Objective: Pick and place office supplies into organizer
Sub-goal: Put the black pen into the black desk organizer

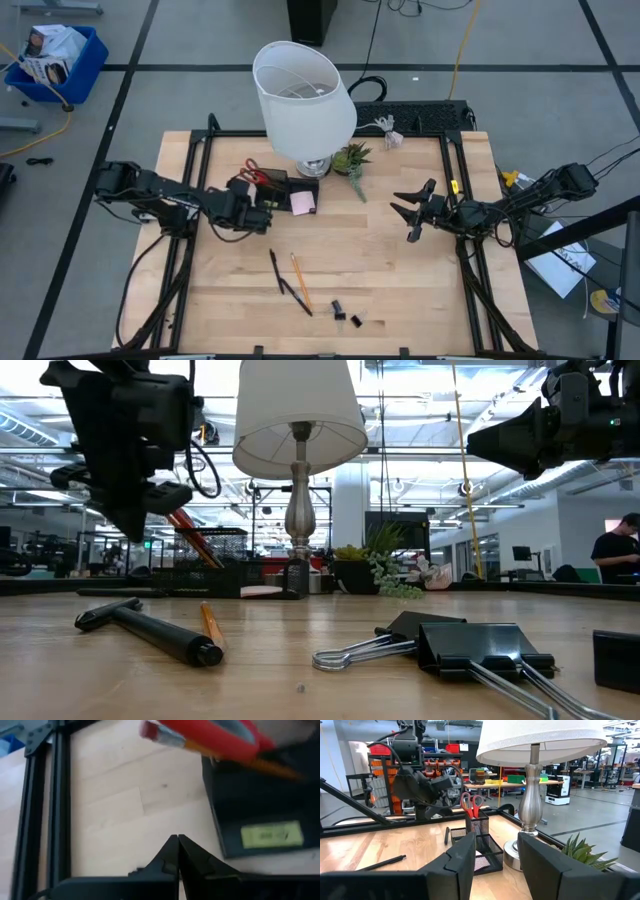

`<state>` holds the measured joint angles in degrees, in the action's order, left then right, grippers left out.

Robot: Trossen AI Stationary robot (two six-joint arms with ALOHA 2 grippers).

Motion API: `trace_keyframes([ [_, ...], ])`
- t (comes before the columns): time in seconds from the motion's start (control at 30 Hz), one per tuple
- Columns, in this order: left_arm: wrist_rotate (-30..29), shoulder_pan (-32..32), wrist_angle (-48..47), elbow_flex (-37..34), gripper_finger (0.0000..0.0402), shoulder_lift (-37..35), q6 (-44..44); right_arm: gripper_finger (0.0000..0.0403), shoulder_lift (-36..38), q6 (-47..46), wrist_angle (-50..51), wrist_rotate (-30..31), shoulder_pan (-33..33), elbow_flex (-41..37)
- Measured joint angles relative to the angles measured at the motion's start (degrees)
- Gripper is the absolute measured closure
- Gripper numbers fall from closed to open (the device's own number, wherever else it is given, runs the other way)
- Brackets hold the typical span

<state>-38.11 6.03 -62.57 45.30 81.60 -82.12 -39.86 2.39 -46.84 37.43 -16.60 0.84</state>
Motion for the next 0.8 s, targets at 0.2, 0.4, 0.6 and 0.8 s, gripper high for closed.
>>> trace_keyframes([
  [0.2, 1.14, 0.64, -4.88, -0.41, 0.0399, 0.02, -5.64, 0.0261, -0.01, 0.0, 0.01, 0.0, 0.01, -0.02],
  [0.4, 2.38, -0.15, -4.0, -5.75, 0.0399, 0.02, -12.32, 0.0261, 0.0, 0.0, -0.01, 0.01, 0.01, -0.01],
  [0.6, -0.77, 0.48, -2.38, -7.72, 0.0399, -0.31, -15.63, 0.0261, -0.01, 0.0, 0.03, 0.02, 0.0, 0.0],
  [0.8, -0.61, -2.2, 3.02, -10.59, 0.0398, -0.31, -14.08, 0.0261, 0.01, 0.0, 0.01, 0.0, 0.01, -0.02],
])
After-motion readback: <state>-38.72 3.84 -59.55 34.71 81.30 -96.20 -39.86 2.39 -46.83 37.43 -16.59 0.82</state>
